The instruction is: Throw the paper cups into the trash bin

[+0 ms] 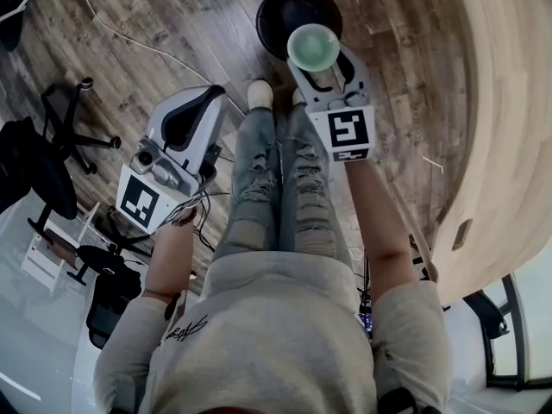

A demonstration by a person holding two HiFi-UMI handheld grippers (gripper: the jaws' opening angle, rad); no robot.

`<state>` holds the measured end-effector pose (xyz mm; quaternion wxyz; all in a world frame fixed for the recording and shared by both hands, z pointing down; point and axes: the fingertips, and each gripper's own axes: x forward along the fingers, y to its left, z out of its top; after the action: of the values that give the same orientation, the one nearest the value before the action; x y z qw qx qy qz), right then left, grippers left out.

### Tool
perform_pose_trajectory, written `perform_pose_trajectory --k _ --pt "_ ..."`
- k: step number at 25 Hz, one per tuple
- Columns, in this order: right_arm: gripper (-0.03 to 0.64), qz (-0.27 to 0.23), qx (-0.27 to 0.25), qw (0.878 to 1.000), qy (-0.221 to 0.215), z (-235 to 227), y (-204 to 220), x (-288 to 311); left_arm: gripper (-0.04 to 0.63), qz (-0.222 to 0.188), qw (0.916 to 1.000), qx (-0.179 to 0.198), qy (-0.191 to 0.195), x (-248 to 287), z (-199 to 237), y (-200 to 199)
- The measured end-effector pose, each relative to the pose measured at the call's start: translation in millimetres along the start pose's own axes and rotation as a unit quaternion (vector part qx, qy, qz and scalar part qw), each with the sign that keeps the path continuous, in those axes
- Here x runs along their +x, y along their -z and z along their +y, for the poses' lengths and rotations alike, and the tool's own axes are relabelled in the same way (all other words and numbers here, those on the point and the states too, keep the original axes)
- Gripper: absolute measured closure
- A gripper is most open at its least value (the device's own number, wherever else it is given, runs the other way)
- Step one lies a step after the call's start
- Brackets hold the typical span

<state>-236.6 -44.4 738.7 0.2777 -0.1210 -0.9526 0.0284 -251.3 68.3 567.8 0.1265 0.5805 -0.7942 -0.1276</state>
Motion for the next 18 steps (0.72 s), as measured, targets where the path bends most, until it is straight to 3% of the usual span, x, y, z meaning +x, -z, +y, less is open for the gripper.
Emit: perform_pose_trajectory --k 18 --pt "0.328 0.073 0.006 0.997 0.011 -24 94 42 0.592 0.014 0.9998 -0.014 0.008 14 19 50"
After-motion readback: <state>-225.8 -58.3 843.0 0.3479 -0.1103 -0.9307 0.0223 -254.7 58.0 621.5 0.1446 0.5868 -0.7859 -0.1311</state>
